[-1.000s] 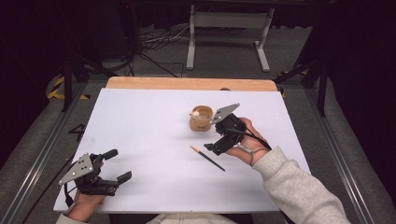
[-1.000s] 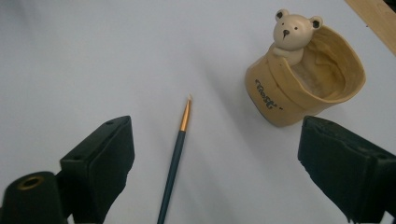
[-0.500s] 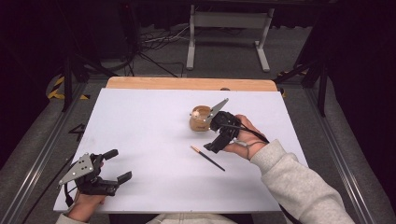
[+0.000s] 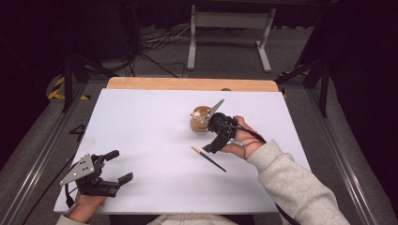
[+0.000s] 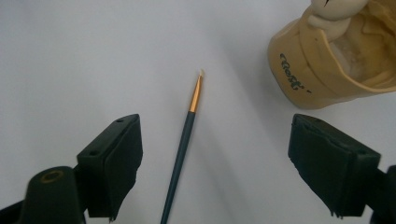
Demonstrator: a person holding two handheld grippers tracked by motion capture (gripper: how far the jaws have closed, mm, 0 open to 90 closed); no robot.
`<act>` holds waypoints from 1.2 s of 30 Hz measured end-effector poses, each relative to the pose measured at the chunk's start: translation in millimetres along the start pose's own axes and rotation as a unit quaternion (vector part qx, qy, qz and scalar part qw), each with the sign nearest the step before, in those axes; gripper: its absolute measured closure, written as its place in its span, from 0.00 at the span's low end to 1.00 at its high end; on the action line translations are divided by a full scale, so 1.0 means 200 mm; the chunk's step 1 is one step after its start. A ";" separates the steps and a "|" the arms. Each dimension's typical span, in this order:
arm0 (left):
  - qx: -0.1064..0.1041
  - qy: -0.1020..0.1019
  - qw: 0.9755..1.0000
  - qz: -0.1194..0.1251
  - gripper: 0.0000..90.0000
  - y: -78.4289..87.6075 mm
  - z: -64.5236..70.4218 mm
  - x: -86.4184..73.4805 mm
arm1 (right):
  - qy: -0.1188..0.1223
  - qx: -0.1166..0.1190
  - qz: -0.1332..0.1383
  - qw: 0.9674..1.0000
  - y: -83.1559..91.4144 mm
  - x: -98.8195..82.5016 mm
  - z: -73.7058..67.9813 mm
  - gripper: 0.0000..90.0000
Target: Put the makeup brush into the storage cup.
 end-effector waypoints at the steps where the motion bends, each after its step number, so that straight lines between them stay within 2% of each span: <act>1: 0.000 0.004 1.000 0.000 0.04 0.00 0.00 0.00 | 0.000 0.000 0.000 1.000 0.00 0.00 0.00 0.21; 17: 0.000 0.004 1.000 -0.001 0.04 0.00 0.00 0.00 | -0.002 0.020 -0.035 0.999 -0.17 -0.03 -0.06 0.26; 29: 0.000 0.004 1.000 -0.001 0.04 0.00 0.00 0.00 | 0.000 0.027 -0.055 0.998 -0.25 -0.06 -0.08 0.29; 36: 0.001 0.003 1.000 -0.001 0.04 0.00 0.00 0.00 | -0.008 0.029 -0.063 0.998 -0.29 -0.07 -0.10 0.34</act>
Point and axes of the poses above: each handheld gripper's, and its own axes: y roughly backward along the jaws, x roughly out of its top, z roughly to its right, the point moved 6 cm from there along -y, roughly forward along the jaws, and after that the axes turned 13 degrees about y, right-handed, at the moved point
